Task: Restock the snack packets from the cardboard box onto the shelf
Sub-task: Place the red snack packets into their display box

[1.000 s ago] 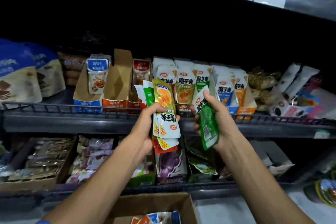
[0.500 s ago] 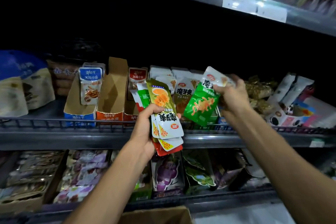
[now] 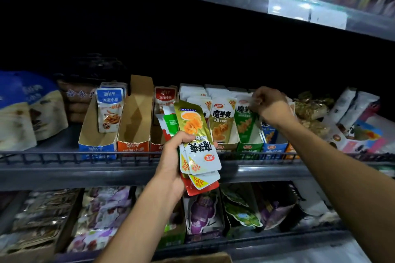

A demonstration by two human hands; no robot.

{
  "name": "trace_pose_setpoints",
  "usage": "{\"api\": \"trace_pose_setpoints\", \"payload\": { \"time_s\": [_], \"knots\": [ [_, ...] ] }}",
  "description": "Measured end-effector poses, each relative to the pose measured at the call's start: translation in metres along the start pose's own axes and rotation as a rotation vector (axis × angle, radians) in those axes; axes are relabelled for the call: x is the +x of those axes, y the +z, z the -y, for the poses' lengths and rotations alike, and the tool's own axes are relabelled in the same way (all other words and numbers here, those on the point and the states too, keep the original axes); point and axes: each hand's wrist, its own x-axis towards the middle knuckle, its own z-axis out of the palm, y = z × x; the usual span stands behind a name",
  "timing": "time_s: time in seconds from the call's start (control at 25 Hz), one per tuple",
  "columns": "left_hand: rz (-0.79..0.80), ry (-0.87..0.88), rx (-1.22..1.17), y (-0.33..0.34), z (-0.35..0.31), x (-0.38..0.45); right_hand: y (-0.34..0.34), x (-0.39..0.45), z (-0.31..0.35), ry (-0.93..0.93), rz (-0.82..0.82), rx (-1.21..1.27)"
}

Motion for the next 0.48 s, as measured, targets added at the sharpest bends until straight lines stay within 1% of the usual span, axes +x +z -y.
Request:
{"api": "trace_pose_setpoints", "payload": {
  "time_s": [0.04, 0.08, 0.12, 0.16, 0.2, 0.24, 0.28, 0.32, 0.36, 0.4, 0.44, 0.48],
  "knots": [
    [0.000, -0.002, 0.000, 0.000, 0.000, 0.000, 0.003, -0.004, -0.007, -0.077, 0.055, -0.277],
    [0.003, -0.003, 0.000, -0.001, 0.000, 0.001, 0.005, -0.006, -0.012, -0.137, 0.053, -0.476],
    [0.009, -0.004, -0.004, -0.001, 0.001, 0.001, 0.006, -0.009, -0.012, -0.175, 0.032, -0.588],
    [0.022, -0.002, -0.011, -0.001, 0.001, 0.001, 0.005, -0.013, -0.008, -0.184, -0.008, -0.591],
    [0.035, 0.000, -0.021, -0.001, 0.001, 0.000, 0.003, -0.017, 0.004, -0.179, -0.095, -0.553],
    [0.042, 0.003, -0.030, -0.001, 0.002, -0.001, -0.001, -0.022, 0.017, -0.150, -0.185, -0.494],
    [0.046, 0.006, -0.038, 0.000, 0.002, -0.001, -0.006, -0.029, 0.033, -0.114, -0.224, -0.382],
    [0.045, 0.012, -0.045, -0.001, 0.003, -0.001, -0.011, -0.040, 0.051, -0.057, -0.163, -0.209],
    [0.039, 0.022, -0.053, -0.001, 0.004, 0.000, -0.016, -0.054, 0.069, 0.023, -0.026, 0.030],
    [0.036, 0.035, -0.057, -0.001, 0.005, 0.001, -0.020, -0.073, 0.088, 0.103, 0.155, 0.277],
    [0.042, 0.052, -0.060, -0.001, 0.007, 0.001, -0.024, -0.090, 0.103, 0.174, 0.334, 0.466],
    [0.045, 0.072, -0.059, -0.001, 0.008, 0.001, -0.024, -0.105, 0.113, 0.224, 0.480, 0.579]
  ]
}}
